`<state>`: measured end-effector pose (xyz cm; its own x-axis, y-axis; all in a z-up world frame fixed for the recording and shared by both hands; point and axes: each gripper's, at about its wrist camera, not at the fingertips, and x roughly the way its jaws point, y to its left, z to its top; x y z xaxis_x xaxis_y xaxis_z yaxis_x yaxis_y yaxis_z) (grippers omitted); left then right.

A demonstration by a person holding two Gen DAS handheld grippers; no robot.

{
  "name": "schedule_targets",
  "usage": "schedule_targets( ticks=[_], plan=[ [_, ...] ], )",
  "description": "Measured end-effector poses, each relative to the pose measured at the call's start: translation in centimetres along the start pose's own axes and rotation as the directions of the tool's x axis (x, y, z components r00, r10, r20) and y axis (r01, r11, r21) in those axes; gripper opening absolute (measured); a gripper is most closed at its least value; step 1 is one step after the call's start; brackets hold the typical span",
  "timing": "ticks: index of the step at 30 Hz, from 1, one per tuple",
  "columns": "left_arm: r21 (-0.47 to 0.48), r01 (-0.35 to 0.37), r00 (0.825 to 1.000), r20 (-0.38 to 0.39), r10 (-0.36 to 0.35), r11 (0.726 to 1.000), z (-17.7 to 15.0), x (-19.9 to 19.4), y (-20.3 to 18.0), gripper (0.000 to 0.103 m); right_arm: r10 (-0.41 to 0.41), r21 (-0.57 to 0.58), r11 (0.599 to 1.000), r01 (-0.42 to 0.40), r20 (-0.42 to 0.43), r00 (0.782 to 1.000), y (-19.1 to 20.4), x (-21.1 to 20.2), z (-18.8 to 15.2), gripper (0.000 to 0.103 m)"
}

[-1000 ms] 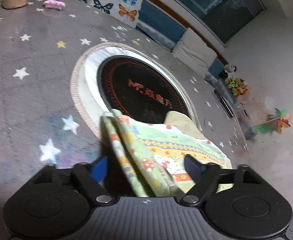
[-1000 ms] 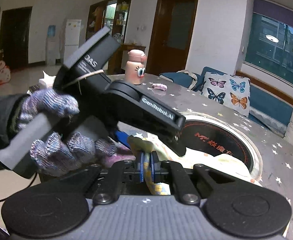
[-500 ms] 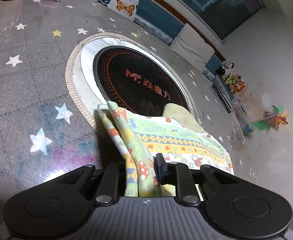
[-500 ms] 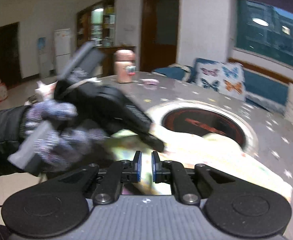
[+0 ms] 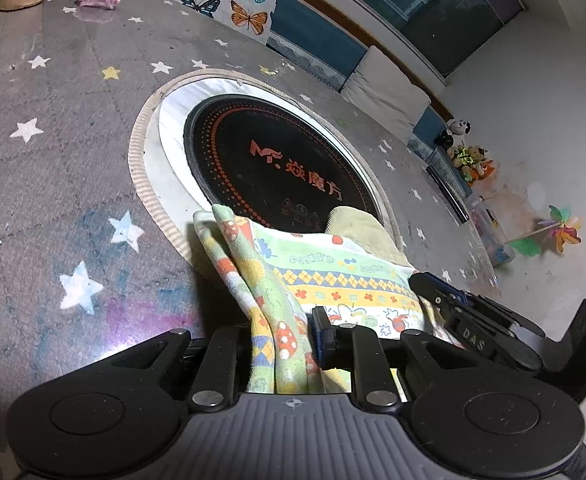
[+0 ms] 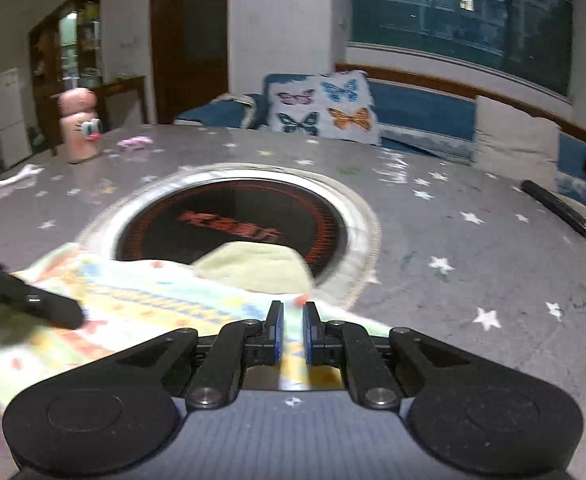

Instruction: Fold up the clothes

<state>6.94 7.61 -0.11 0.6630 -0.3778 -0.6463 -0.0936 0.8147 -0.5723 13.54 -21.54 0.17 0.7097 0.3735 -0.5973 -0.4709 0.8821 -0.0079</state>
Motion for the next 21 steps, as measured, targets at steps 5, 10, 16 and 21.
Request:
schedule_targets(
  ticks=[5,10,16,21],
  plan=[
    [0.015,-0.009,1.0,0.004,0.009,1.0,-0.1,0.1,-0.2,0.02,-0.051,0.052,0.997,0.051,-0.005,0.999,-2.0,-0.1,-0.5,0.009],
    [0.018,-0.009,1.0,0.003,0.009,1.0,0.0,0.1,-0.1,0.02,-0.094,0.106,0.99,0.094,0.0,0.996,-4.2,-1.5,-1.1,0.019],
    [0.028,-0.014,1.0,0.007,0.014,0.999,-0.1,0.1,-0.3,0.02,-0.167,0.131,0.977,0.166,-0.009,0.986,-6.1,-3.7,-2.2,0.043],
    [0.03,-0.016,1.0,0.007,0.016,0.999,-0.2,0.1,-0.4,0.02,-0.173,0.249,0.952,0.178,-0.042,0.984,-8.0,-4.1,-3.6,0.054]
  ],
)
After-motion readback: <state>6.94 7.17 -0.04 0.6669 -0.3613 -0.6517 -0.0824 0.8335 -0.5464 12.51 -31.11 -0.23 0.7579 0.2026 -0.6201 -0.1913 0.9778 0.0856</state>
